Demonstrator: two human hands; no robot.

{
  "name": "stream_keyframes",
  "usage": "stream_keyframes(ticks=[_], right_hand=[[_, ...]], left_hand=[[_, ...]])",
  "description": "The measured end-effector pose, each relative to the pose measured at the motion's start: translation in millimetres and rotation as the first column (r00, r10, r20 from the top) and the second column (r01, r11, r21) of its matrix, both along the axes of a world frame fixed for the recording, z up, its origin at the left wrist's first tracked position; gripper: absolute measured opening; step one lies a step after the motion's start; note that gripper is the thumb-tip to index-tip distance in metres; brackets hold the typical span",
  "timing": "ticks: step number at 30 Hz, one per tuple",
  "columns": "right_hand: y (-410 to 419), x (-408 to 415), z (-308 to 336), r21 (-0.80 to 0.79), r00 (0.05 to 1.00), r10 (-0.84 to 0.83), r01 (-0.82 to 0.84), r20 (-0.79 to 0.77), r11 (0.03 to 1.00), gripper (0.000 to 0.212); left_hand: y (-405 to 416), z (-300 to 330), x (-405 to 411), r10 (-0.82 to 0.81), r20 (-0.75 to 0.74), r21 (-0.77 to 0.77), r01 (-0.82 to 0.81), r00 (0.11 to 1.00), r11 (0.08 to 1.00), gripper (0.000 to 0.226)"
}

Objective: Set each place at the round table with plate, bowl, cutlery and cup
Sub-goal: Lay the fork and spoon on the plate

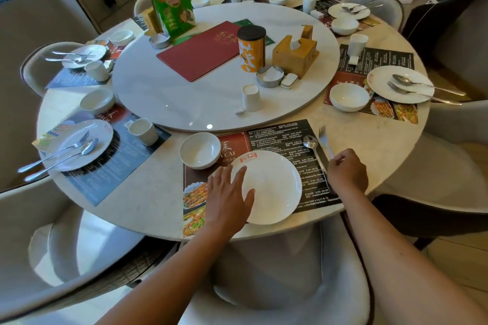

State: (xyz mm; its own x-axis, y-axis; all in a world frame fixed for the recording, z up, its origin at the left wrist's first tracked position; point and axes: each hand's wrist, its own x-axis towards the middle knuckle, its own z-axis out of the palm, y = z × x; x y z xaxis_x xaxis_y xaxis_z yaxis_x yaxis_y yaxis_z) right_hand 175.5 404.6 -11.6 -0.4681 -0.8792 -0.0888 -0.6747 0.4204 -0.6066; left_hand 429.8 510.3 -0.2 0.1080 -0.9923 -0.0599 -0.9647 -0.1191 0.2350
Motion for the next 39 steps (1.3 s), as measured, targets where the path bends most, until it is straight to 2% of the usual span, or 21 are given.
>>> stream_keyframes(ticks=[4, 7, 9, 13, 19, 22, 25, 28, 32, 39], right_hand=[[34, 21, 7, -0.171, 0.991, 0.118, -0.127, -0.059, 0.977, 0.004], [65, 49, 7, -0.229, 0.976, 0.210, -0.217, -0.055, 0.949, 0.032], [84, 65, 6, -0.236, 0.959, 0.279, -0.284, -0.058, 0.929, 0.034], [118, 91, 1, -0.215, 0.930, 0.366, -0.363, -0.027, 0.907, 0.029], [147, 119, -6, -0.156, 0.931, 0.366, -0.360, 0.006, 0.920, 0.033], [153, 127, -7, -0.117, 0.924, 0.383, -0.382, -0.019, 0.917, 0.034], [155, 133, -6, -0.097, 0.922, 0.385, -0.388, -0.045, 0.917, 0.032], [156, 138, -5, -0.070, 0.919, 0.387, -0.391, -0.073, 0.918, 0.033], [158, 144, -4, -0.033, 0.918, 0.380, -0.386, -0.112, 0.922, 0.032], [156, 146, 0, 0.008, 0.919, 0.370, -0.372, -0.137, 0.928, 0.030]], left_hand=[[13, -5, 17, 0.036, -0.020, 0.022, -0.036, 0.999, 0.999, 0.062], [23, -4, 23, 0.040, -0.015, 0.034, -0.039, 0.999, 0.999, 0.063], [30, -2, 27, 0.044, -0.021, 0.040, -0.043, 0.999, 0.998, 0.063], [42, -2, 32, 0.050, -0.034, 0.051, -0.048, 0.998, 0.998, 0.063], [51, -4, 33, 0.107, -0.053, 0.065, -0.103, 0.993, 0.993, 0.057], [47, 1, 30, 0.266, -0.220, 0.122, -0.244, 0.939, 0.962, 0.042], [36, 4, 32, 0.413, -0.428, 0.235, -0.342, 0.804, 0.910, 0.029], [24, 5, 34, 0.419, -0.505, 0.261, -0.329, 0.755, 0.908, 0.025], [12, 6, 38, 0.388, -0.481, 0.254, -0.298, 0.786, 0.920, 0.028], [3, 7, 41, 0.353, -0.515, 0.237, -0.266, 0.781, 0.934, 0.027]])
